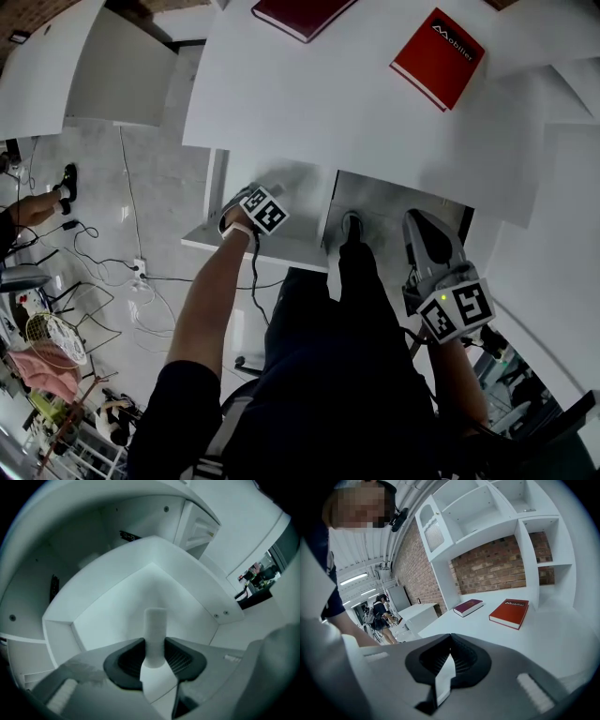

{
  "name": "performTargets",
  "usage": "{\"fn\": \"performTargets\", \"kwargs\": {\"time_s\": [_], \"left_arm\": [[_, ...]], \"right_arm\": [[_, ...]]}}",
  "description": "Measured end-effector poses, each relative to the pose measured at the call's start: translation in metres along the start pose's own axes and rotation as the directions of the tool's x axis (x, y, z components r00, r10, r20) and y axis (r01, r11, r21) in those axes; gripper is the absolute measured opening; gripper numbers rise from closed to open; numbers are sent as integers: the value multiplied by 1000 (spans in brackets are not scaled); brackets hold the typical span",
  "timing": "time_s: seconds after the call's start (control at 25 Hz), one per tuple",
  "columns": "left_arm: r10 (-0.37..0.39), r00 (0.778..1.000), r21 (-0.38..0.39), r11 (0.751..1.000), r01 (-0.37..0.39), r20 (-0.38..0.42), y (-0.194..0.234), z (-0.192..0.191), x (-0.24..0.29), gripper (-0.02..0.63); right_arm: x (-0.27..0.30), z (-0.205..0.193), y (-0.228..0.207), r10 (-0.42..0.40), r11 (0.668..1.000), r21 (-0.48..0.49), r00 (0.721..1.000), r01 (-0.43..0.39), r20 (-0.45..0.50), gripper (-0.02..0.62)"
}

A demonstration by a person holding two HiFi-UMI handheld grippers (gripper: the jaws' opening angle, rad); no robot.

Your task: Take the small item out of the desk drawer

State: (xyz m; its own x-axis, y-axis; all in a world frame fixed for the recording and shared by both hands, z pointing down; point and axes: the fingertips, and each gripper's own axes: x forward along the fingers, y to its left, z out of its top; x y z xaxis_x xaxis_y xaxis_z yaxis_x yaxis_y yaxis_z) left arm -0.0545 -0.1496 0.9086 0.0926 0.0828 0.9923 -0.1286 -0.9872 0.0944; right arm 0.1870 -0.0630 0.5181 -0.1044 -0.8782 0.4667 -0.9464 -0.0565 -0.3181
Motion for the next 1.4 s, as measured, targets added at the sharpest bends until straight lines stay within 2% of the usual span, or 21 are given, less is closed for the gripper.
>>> {"fn": "performTargets", "kwargs": {"time_s": [0.2,0.36,0.56,0.72,0.88,1.04,1.24,1.4], "left_arm": [[66,989,-43,997,-61,129,12,19,-49,137],[117,965,-101,990,-96,234,8,34,-95,137],[184,919,-197,973,-121,348,-15,43,-151,137],[253,865,-294,947,-130,433,-28,46,-202,137],[332,795,-389,912,-133,507,-42,51,-253,137],[431,705,-494,859,-131,563,-51,55,-305,137],[529,576,-573,810,-124,623,-74,56,-387,137],[627,461,-658,744,-115,628,-89,53,-444,137]], "right_arm": [[14,14,14,77,996,-34,997,-77,4,3],[24,21,24,151,987,-58,989,-151,3,3],[29,29,41,248,965,-90,969,-246,10,3],[31,41,60,320,941,-123,947,-316,18,3],[29,48,75,396,910,-150,918,-387,36,3],[28,51,89,459,874,-196,888,-444,34,2],[12,60,115,503,837,-254,864,-484,8,2],[-2,82,129,541,815,-277,840,-509,48,2]]}}
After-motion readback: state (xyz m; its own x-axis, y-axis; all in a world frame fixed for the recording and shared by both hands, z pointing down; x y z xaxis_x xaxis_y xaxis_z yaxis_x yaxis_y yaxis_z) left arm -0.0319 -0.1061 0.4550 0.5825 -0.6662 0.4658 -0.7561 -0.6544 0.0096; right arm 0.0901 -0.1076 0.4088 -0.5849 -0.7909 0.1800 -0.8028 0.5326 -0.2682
